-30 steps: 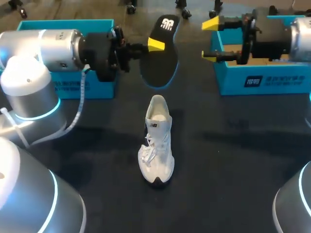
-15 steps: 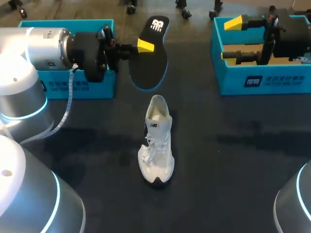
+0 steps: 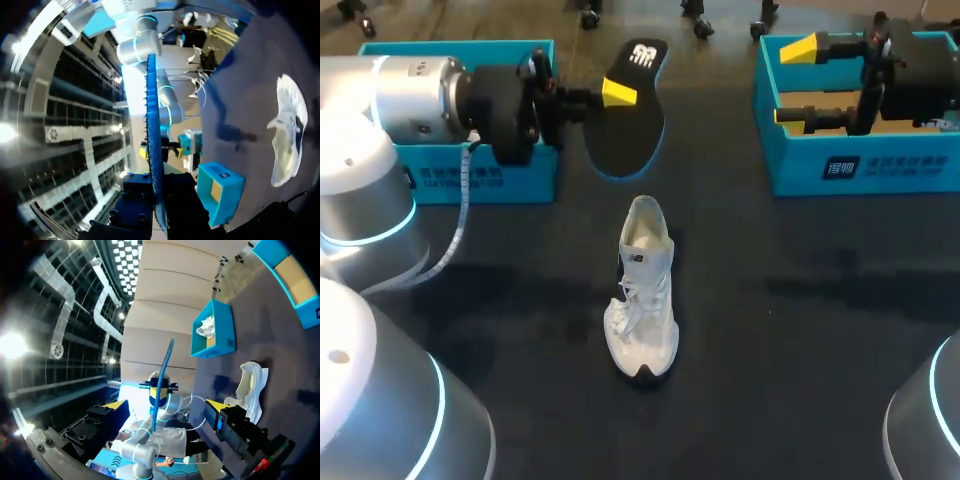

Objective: Take the shoe out of the shoebox, open the shoe tongue, remove and reinsert the insole, then place the shoe into the shoebox

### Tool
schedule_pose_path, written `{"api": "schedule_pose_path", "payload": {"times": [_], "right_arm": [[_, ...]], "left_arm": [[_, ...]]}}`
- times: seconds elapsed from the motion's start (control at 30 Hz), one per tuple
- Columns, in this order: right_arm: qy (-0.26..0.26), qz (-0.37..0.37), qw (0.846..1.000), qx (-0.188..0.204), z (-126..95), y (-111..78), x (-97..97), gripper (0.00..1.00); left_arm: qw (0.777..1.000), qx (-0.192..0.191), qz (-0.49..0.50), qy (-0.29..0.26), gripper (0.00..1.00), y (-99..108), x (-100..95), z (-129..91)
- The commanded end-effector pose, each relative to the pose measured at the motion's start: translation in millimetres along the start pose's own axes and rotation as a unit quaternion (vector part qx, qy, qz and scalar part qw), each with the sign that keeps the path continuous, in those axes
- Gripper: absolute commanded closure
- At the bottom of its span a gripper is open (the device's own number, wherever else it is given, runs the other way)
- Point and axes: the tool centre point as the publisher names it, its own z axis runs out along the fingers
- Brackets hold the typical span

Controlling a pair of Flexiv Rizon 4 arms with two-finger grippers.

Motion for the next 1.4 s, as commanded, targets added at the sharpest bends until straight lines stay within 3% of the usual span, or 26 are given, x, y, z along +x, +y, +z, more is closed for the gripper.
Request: {"api": "schedule_pose_path", "payload": {"times": [0.03,0.23,0.37,0.53,0.67,0.73,0.77,0.8,0.83,0.87,0.9,1.0,1.03,1.4], "right_arm": [[-0.001,0.001,1.0,-0.001,1,-0.1,0.1,0.0],[-0.001,0.001,1.0,-0.001,1,-0.1,0.1,0.0],[-0.001,0.001,1.0,-0.001,1,-0.1,0.1,0.0],[-0.001,0.001,1.0,-0.001,1,-0.1,0.1,0.0],[-0.001,0.001,1.0,-0.001,1,-0.1,0.1,0.0],[-0.001,0.001,1.0,-0.001,1,-0.1,0.1,0.0],[-0.001,0.001,1.0,-0.001,1,-0.1,0.1,0.0],[-0.001,0.001,1.0,-0.001,1,-0.1,0.1,0.0],[-0.001,0.001,1.0,-0.001,1,-0.1,0.1,0.0],[-0.001,0.001,1.0,-0.001,1,-0.1,0.1,0.0],[-0.001,0.001,1.0,-0.001,1,-0.1,0.1,0.0],[-0.001,0.001,1.0,-0.001,1,-0.1,0.1,0.0],[-0.001,0.001,1.0,-0.001,1,-0.1,0.1,0.0],[-0.001,0.001,1.0,-0.001,1,-0.1,0.1,0.0]], "left_arm": [[0.984,-0.024,-0.162,0.066,1.0,-9,-13.6,-7],[0.943,-0.057,-0.312,0.099,1.0,-4,-17.8,-9],[0.878,-0.052,-0.465,0.103,1.0,-3,-21.4,-6],[0.776,-0.042,-0.62,0.111,1.0,-15,-12.6,-2],[0.642,-0.04,-0.762,0.079,1.0,-20,-5.6,0],[0.544,-0.035,-0.837,0.043,1.0,-19,-3.4,0],[0.51,-0.034,-0.859,0.029,1.0,-17,-1.8,1],[0.479,-0.029,-0.877,0.006,1.0,-16,-1.5,1],[0.479,-0.029,-0.877,0.006,1.0,-16,-1.5,1],[0.463,-0.039,-0.885,-0.001,1.0,-14,0.3,2],[0.431,-0.02,-0.902,-0.026,1.0,-14,-0.5,3],[0.406,0.01,-0.913,-0.044,1.0,-14,-1.0,5],[0.422,0.011,-0.906,-0.035,1.0,-14,-0.5,6],[0.422,0.011,-0.906,-0.035,1.0,-14,-0.5,6]]}}
